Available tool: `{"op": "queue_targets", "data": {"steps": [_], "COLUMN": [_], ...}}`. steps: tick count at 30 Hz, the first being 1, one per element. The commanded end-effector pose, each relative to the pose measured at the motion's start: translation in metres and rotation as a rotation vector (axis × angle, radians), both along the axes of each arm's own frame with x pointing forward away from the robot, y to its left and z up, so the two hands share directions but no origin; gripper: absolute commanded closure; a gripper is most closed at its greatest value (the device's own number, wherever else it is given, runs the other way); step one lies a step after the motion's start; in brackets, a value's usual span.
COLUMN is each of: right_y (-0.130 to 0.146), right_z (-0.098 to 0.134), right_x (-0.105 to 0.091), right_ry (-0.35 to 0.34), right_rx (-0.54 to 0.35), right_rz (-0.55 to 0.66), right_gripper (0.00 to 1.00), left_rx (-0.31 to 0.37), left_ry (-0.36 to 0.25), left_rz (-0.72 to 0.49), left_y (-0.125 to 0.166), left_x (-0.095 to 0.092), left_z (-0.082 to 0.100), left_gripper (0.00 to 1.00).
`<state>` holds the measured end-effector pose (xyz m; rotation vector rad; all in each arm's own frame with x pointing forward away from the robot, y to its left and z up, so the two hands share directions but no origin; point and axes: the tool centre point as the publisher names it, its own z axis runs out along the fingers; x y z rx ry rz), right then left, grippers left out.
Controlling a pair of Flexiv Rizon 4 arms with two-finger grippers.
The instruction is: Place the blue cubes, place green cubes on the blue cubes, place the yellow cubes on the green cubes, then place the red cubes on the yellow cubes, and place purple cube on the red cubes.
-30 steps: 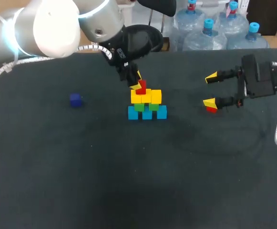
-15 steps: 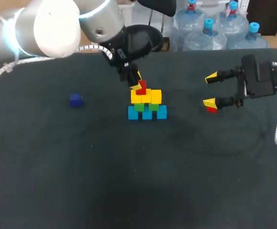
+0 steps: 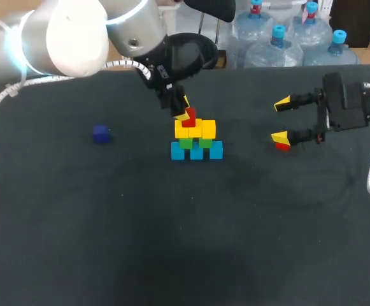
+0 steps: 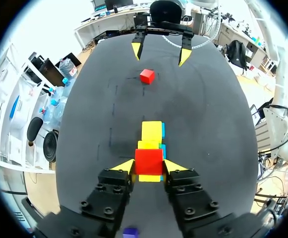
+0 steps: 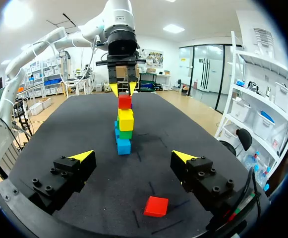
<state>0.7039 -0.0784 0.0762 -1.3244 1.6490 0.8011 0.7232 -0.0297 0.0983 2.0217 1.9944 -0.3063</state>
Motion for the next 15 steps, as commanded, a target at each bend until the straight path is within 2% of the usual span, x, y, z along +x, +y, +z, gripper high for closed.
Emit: {"op": "queue_targets", "data": {"steps": [1,15], "right_y": [0.0004,0.0004], "right_z": [-0.0008,-0.0008], "right_x": [0.0003,0.0003], "right_ry": [-0.002,-0.002], "right_rx": [0.001,0.001], "right_rz": [0.0,0.0], "right_gripper": [0.0,0.0], "left_rx": [0.003,0.005], "left_ry": [0.005,0.0], "left_rz": [0.001,0.0], "left_y": [0.0,-0.0005], "left_x": [0.0019,0.0025], "left_z": [0.0003,0.0026], "left_gripper": [0.62,0.6]}}
